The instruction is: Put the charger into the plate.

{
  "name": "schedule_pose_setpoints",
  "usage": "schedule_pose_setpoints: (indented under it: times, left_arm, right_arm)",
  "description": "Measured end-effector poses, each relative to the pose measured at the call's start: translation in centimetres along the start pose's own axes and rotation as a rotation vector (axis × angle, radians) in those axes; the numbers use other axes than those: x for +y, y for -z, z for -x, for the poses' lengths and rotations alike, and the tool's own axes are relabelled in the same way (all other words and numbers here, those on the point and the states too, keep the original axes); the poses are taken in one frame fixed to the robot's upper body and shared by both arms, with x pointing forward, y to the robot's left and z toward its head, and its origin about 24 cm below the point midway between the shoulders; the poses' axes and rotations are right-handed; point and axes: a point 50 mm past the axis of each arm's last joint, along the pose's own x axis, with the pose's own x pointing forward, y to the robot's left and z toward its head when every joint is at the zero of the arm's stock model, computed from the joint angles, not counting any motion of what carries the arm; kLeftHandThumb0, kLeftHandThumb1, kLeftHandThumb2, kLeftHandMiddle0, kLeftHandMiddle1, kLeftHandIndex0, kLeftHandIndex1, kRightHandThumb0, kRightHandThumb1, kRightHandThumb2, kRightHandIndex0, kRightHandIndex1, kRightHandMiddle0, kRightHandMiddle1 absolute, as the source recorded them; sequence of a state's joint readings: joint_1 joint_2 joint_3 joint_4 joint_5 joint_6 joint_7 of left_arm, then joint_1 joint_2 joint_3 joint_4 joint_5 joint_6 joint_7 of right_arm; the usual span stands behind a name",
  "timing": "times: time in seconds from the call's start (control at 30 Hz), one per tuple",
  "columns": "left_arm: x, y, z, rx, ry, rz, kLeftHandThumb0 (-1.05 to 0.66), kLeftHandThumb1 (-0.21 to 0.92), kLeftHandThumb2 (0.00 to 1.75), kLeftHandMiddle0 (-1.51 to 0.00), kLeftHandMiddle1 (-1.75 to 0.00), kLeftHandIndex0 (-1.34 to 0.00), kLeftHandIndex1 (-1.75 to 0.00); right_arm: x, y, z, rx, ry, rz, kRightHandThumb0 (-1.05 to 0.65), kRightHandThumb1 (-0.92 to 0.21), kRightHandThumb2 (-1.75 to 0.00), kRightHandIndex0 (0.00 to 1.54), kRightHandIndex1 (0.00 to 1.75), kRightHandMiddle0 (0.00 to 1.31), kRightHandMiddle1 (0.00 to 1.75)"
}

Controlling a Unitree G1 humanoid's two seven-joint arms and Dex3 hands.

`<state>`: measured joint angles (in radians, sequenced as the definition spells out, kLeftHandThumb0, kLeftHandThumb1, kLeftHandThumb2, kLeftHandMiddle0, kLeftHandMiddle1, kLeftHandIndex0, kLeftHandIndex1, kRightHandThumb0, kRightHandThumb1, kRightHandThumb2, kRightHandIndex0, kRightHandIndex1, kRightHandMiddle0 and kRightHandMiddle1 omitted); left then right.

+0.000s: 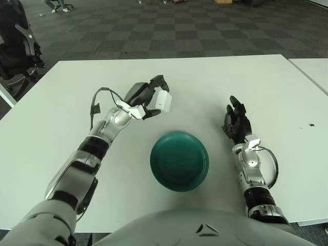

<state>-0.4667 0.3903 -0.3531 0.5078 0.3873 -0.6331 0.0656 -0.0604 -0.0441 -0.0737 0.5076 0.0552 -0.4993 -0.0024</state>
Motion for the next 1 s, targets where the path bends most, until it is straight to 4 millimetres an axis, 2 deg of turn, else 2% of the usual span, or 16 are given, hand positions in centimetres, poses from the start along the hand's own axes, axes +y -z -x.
schedule_pose_setpoints:
  times: [0.3, 0.63, 0.83, 1.0]
  left_arm:
    - [-0.7, -2.5, 1.1, -0.100, 0.070, 0.066, -0.48, 0.32, 1.31, -1.35, -1.75, -0.61, -1.75]
    - [-0.7, -5.2, 1.8, -0.191, 0.162, 0.098, -0.48, 0.33, 1.30, -1.29, -1.75, -0.61, -1.75]
    - [-0.8, -6.5, 2.4, -0.221, 0.224, 0.096, -0.47, 0.35, 1.27, -1.21, -1.75, -0.59, -1.75]
    - [-1.2, -7.6, 3.2, -0.243, 0.272, 0.095, -0.46, 0.37, 1.25, -1.14, -1.75, -0.57, -1.75]
  right_arm:
    - [0.0, 0.0, 0.0, 0.000, -0.002, 0.001, -0.79, -0.92, -0.76, 0.14, 0.00, 0.00, 0.39]
    - [0.0, 0.0, 0.0, 0.002, -0.003, 0.001, -0.79, -0.92, -0.77, 0.16, 0.01, 0.00, 0.39]
    - [0.1, 0.0, 0.0, 0.002, -0.009, 0.005, -0.79, -0.92, -0.80, 0.13, 0.00, 0.00, 0.34]
    - [0.2, 0.0, 0.0, 0.004, -0.019, 0.015, -0.77, -0.92, -0.81, 0.14, 0.01, 0.00, 0.36]
